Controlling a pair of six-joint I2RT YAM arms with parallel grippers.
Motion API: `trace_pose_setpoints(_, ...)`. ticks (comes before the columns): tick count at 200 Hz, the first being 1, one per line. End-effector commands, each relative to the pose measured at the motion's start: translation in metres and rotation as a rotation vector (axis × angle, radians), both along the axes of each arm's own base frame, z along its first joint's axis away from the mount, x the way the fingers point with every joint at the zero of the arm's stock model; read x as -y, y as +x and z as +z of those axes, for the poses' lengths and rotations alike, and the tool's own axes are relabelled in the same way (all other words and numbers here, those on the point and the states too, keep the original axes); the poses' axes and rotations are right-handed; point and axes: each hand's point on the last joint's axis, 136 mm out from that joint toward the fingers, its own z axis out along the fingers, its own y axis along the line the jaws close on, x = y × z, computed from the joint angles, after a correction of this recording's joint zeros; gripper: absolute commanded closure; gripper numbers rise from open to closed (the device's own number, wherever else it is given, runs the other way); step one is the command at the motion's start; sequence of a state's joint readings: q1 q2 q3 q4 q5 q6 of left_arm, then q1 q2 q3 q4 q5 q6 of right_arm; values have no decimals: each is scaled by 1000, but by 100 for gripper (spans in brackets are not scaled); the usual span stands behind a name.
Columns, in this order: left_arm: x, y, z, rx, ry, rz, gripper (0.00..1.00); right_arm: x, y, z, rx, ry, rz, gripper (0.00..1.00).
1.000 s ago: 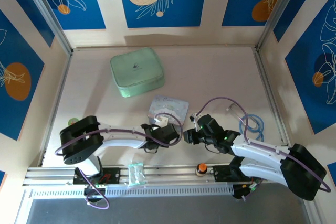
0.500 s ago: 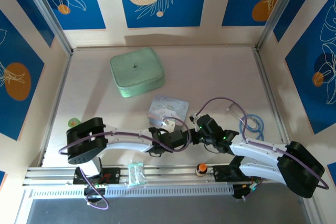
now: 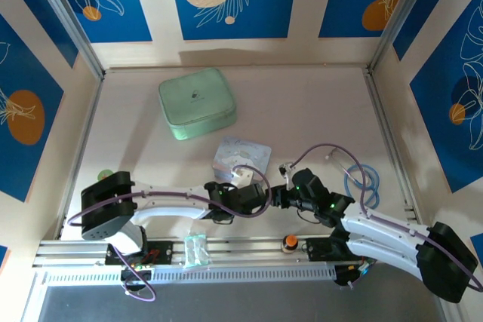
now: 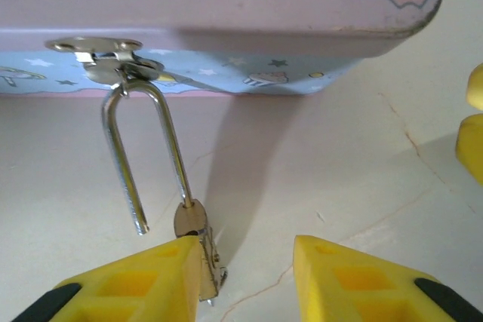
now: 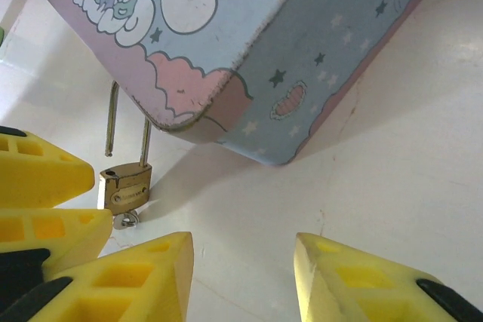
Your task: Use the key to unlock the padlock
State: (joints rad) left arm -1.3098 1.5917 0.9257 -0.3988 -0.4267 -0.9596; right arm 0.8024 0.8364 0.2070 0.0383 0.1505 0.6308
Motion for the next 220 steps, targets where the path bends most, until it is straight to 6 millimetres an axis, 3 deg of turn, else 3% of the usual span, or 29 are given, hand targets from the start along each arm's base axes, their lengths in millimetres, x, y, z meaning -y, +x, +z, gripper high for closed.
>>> trace_pose_setpoints(1, 3, -7, -6, -26, -14, -19, 62, 5, -5, -5, -30, 1, -14, 60)
trace_pose_setpoints(39, 8, -7, 5, -12, -76, -27, 61, 7, -6, -3, -30, 12, -24, 60)
trace_pose_setpoints(73, -2, 1, 32, 68, -114, -22, 53, 7, -7, -6, -37, 10, -25, 60)
trace_pose_setpoints(90, -9, 2, 36, 81, -122, -16, 52, 8, -9, -8, -43, 9, -25, 60)
trace_pose_setpoints(116, -23, 4, 21, 38, -108, 24, 53, 9, -11, -12, -55, 7, -27, 61)
trace_pose_setpoints(220, 6, -3, -18, -73, -155, -23, 57, 4, -12, -9, -53, 10, -11, 61)
